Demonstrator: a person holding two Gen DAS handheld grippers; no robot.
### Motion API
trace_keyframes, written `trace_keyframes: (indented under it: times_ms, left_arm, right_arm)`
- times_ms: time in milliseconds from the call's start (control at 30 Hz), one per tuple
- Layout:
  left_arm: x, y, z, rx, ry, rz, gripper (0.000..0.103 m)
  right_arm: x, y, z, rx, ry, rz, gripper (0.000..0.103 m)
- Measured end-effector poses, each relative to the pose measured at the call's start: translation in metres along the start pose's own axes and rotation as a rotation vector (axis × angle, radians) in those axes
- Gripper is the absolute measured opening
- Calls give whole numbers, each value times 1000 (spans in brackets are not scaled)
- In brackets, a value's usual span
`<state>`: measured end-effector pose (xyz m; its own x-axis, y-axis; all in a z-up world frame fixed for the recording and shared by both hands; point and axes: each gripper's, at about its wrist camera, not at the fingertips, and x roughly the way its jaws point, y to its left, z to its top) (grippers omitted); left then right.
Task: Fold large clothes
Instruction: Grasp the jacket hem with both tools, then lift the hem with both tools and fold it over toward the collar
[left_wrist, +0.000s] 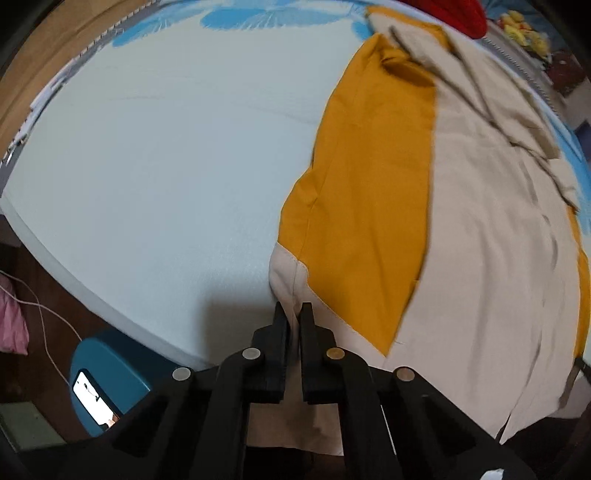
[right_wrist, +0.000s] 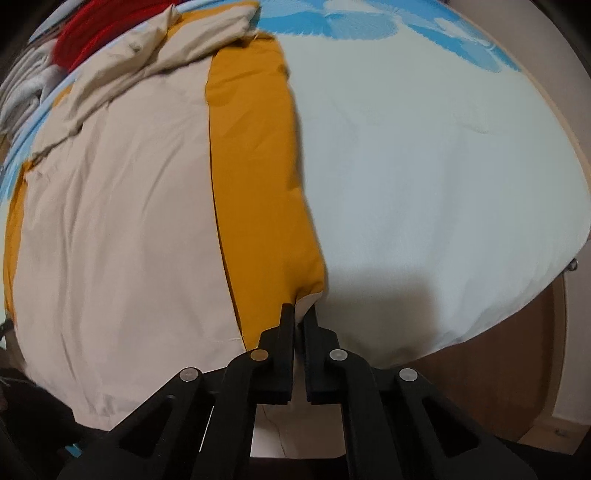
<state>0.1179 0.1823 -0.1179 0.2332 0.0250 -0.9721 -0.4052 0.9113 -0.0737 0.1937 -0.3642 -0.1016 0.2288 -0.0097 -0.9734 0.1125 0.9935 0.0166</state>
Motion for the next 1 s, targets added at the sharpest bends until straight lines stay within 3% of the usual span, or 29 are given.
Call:
trace_keyframes:
  times_ms: [100,167,267,333,467,633,667,733,767,800,900,1000]
  left_arm:
    - [-17,-8,-22,6,15,-77,5]
    - [-15,-6,-30,10,35,-69,9]
    - [-6,1,-24,-15,68,-58,16]
    - [-4,6,-18,-53,61,-75,32]
    - [6,6,-18,-88,82,-93,33]
    - [15,-9,-25,-42,90,-43,32]
    - [15,-12,-24,-28,86,-31,31]
    - [16,-19,-24,16,70,16,11]
    - [17,-27,-22,29,63,26,8]
    - [16,-30,-21,35,52,28,5]
    - [8,-36,-21,53,22,38,5]
    - [7,-35,-20,21,28,-5,5]
  right_arm:
    - [-19,-22,5,88,-47,-2,3]
    - [-25,-28,4,91,-61,-84,3]
    - [-17,-29,-2,99,-29,-106,5]
    - [-16,-25,-1,114,-15,-81,11]
    - [-12,-37,-9,129,15,-82,30]
    - [-6,-34,-18,100,33,-84,36]
    - [-7,-31,-19,81,31,-91,36]
    - [-9,-24,-22,48,27,-97,31]
    - [-6,-18,-15,35,23,-86,9]
    - [-7,-15,-15,24,20,-69,5]
    - [-23,-13,-19,17,-27,-31,4]
    - [-39,-20,-26,56,-48,7,4]
